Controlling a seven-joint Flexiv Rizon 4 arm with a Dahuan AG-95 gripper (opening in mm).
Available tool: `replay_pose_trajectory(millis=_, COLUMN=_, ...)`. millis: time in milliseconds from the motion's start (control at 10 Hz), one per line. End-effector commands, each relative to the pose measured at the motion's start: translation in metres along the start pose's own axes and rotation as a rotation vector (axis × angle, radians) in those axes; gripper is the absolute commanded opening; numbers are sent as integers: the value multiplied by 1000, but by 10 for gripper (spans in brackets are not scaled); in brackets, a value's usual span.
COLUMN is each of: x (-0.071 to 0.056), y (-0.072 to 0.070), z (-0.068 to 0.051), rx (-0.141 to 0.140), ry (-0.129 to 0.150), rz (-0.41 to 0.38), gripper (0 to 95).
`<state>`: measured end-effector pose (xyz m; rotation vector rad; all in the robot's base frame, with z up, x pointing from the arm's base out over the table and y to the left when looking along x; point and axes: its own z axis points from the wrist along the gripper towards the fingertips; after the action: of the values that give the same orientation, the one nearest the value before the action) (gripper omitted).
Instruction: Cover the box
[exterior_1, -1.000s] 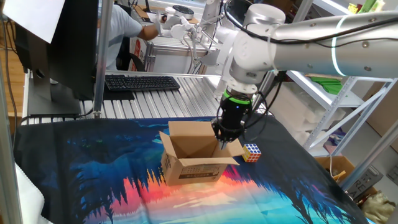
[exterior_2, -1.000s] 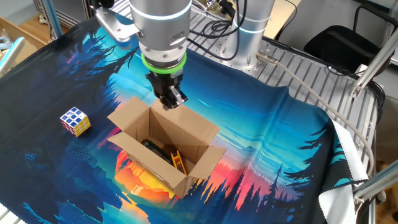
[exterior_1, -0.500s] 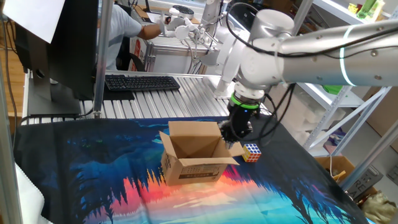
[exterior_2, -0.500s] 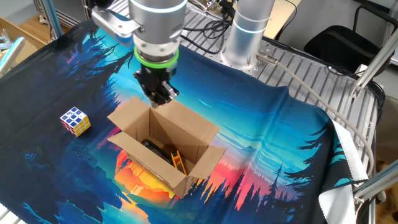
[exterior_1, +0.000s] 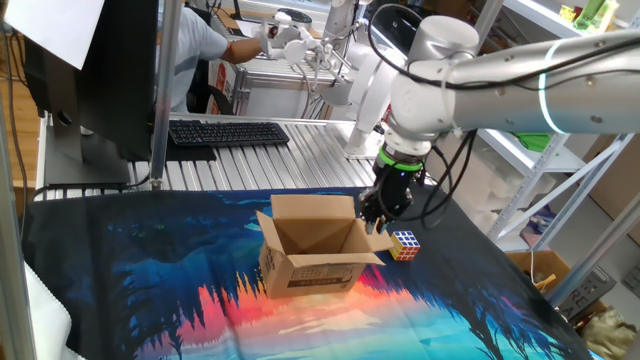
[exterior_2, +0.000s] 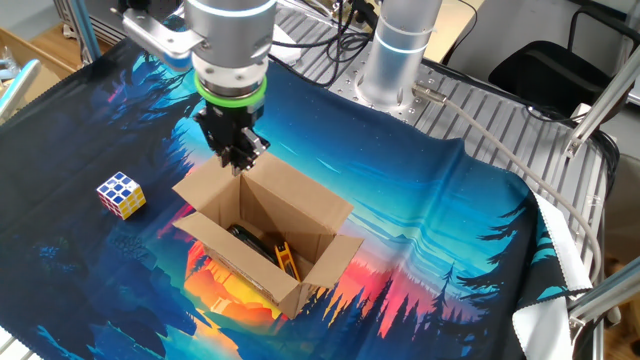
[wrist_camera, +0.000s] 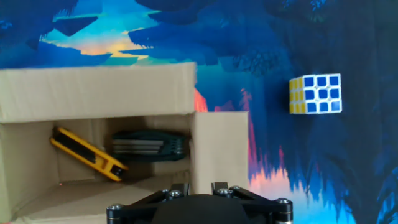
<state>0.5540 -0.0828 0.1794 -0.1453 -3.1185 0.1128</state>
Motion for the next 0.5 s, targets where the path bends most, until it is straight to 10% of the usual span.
replay_pose_trajectory(millis=100, x=-5, y=-13, z=0, rx=8, ry=2, rz=-39, gripper=190)
replay_pose_trajectory(millis=500, x=-15, y=-37, z=11, rx=13, ry=-1, rz=-53, gripper=190)
